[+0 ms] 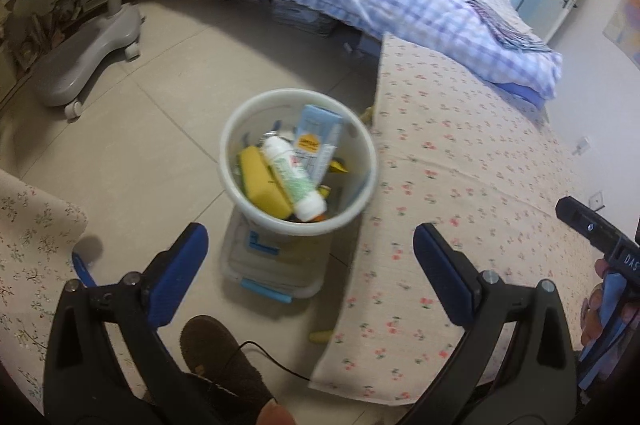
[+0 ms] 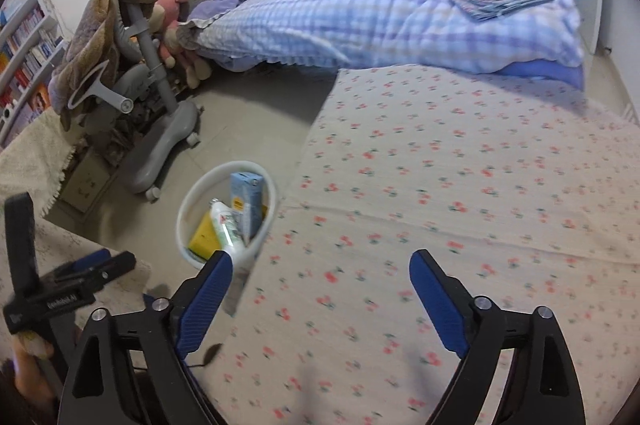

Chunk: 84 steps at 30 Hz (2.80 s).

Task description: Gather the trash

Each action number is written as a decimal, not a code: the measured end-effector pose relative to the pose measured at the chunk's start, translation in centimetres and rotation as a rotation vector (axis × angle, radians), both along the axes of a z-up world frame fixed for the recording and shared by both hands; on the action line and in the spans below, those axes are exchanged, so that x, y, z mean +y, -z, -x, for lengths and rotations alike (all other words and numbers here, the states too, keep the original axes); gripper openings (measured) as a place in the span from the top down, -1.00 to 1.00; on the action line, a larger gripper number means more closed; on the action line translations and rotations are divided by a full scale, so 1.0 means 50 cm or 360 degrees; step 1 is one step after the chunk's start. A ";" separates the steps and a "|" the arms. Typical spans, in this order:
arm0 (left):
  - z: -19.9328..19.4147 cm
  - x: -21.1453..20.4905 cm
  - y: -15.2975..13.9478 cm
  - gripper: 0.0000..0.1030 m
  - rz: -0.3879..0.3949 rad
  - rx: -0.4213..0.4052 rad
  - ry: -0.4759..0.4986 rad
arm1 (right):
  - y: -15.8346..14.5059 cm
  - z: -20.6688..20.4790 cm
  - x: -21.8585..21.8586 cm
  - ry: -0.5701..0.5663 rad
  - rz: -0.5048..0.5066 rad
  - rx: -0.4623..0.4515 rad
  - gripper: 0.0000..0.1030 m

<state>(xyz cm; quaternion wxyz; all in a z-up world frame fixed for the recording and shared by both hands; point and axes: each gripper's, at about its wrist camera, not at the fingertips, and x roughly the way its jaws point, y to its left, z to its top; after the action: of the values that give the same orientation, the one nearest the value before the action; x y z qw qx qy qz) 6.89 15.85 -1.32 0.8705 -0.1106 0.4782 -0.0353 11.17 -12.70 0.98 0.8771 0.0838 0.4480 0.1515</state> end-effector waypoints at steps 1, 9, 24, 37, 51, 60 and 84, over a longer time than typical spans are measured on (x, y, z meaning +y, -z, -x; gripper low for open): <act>0.004 -0.012 -0.005 -0.98 0.0002 -0.0007 0.0015 | -0.003 0.012 -0.015 0.0013 0.0011 -0.0010 -0.79; 0.059 -0.095 -0.037 -0.98 -0.0027 -0.0040 0.0080 | -0.025 0.111 -0.110 0.0130 0.0098 -0.0083 -0.84; 0.148 -0.189 -0.024 -0.98 -0.0297 -0.0269 0.0001 | 0.045 0.236 -0.158 0.0338 0.0328 -0.0170 -1.00; 0.158 -0.216 0.002 -0.98 -0.0233 -0.0171 0.0072 | 0.033 0.226 -0.163 0.0387 0.0229 -0.0157 -1.00; 0.154 -0.217 0.008 -0.98 -0.0197 -0.0152 0.0086 | 0.016 0.231 -0.161 0.0388 0.0218 -0.0196 -1.00; 0.155 -0.214 0.007 -0.98 -0.0194 -0.0152 0.0082 | 0.015 0.231 -0.153 0.0380 0.0237 -0.0209 -1.00; 0.155 -0.210 0.003 -0.98 -0.0187 -0.0164 0.0055 | 0.019 0.226 -0.146 0.0365 0.0241 -0.0210 -1.00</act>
<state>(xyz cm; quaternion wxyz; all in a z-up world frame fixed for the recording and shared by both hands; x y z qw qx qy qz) -0.88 5.34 -1.46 0.8982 -0.0490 0.4359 -0.0278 -0.15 -20.00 0.04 0.9200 0.0578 0.3870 0.0214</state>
